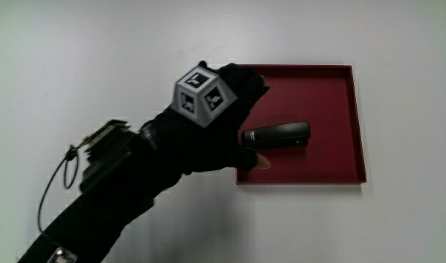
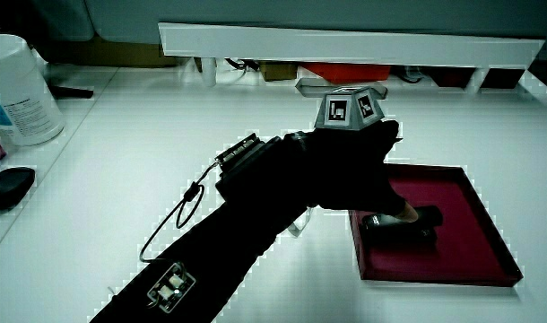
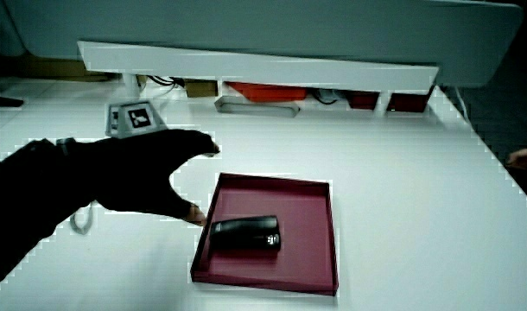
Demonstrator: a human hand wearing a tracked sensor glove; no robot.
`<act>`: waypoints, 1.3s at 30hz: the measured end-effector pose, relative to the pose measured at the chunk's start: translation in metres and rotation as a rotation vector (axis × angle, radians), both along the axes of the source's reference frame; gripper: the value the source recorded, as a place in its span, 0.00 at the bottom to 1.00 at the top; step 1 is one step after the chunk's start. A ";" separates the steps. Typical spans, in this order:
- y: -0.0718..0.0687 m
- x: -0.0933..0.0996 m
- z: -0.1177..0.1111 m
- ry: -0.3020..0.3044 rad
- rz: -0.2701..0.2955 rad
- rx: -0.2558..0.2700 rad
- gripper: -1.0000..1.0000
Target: Pick stapper from plate
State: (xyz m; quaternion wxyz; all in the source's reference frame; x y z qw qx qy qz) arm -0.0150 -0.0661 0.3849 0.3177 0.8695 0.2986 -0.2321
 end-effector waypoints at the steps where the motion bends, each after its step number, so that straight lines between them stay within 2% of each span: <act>1: 0.000 0.004 -0.004 -0.028 0.009 0.015 0.50; 2: -0.001 0.008 0.002 -0.028 0.009 0.004 0.50; 3: -0.001 0.012 0.004 -0.036 0.016 0.026 0.50; 7: -0.001 0.027 0.016 -0.056 0.020 0.009 0.50; 9: 0.000 0.032 0.016 -0.062 0.016 0.026 0.50; 11: 0.001 0.039 0.027 -0.053 0.020 0.006 0.50; 15: 0.004 0.050 0.039 -0.091 0.035 0.008 0.50; 17: 0.005 0.052 0.046 -0.098 0.029 0.001 0.50; 18: 0.005 0.053 0.051 -0.105 0.024 -0.019 0.50; 22: 0.005 0.056 0.069 -0.119 0.020 -0.023 0.50; 28: 0.005 0.059 0.080 -0.131 0.013 -0.041 0.50; 32: 0.006 0.060 0.081 -0.118 0.005 -0.022 0.50; 36: 0.005 0.059 0.076 -0.087 -0.016 0.037 0.50; 37: 0.004 0.059 0.076 -0.083 -0.022 0.049 0.53; 39: 0.003 0.058 0.081 -0.086 -0.037 0.039 0.59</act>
